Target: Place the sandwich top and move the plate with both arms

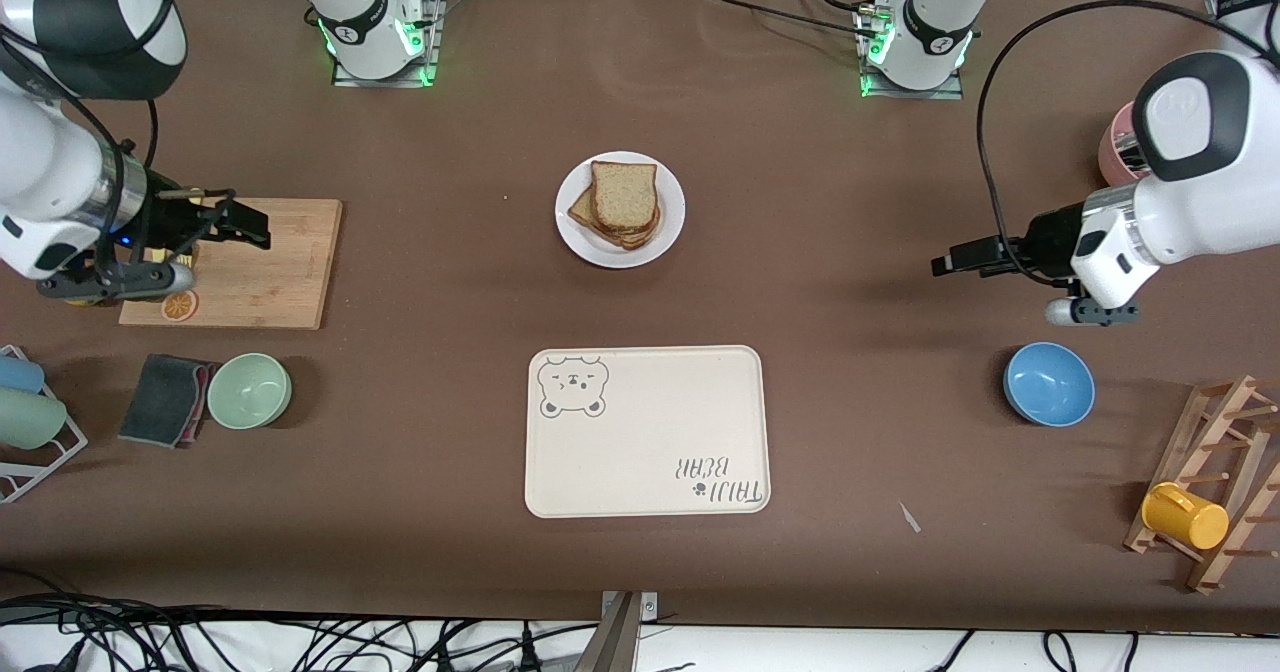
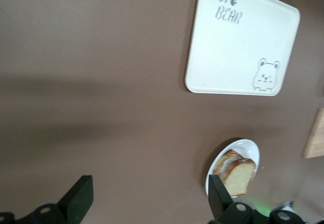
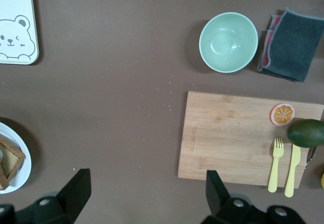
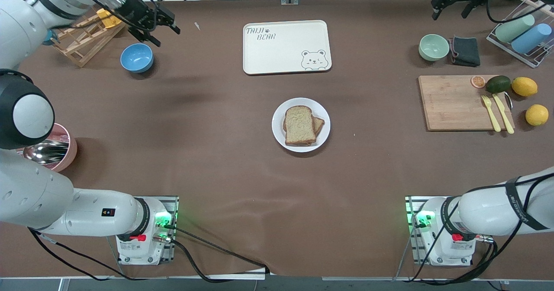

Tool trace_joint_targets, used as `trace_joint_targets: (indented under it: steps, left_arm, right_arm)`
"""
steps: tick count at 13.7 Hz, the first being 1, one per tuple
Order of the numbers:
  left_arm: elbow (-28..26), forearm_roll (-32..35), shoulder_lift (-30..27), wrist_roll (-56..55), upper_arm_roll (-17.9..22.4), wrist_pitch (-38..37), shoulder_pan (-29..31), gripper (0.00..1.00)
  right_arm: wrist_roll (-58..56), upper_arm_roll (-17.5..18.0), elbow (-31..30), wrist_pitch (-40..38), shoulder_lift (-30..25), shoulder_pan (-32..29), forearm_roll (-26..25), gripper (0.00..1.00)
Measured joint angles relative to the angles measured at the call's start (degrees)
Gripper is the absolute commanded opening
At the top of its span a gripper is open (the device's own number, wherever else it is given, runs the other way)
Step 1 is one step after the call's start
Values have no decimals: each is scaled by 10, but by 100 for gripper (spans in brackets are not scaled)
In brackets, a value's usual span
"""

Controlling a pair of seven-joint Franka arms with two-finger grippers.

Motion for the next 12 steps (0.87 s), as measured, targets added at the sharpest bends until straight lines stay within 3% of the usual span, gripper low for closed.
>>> trace_joint_targets:
  steps: [3, 5, 8, 12]
  left_arm:
    - [-41, -90, 17, 51, -18, 20, -1, 100]
    - [-47, -116, 30, 59, -36, 29, -2, 100]
    - [-57, -151, 49, 76, -60, 48, -3, 100]
    - [-108, -248, 60, 130, -105, 138, -3, 100]
  right_arm:
    - [0, 8, -18, -21, -53, -20, 0, 100]
    - [0, 7, -14, -25, -70, -26, 0, 100]
    - [-1, 6, 7, -37, -74, -37, 0, 100]
    - [-1, 7, 15, -54, -72, -40, -1, 100]
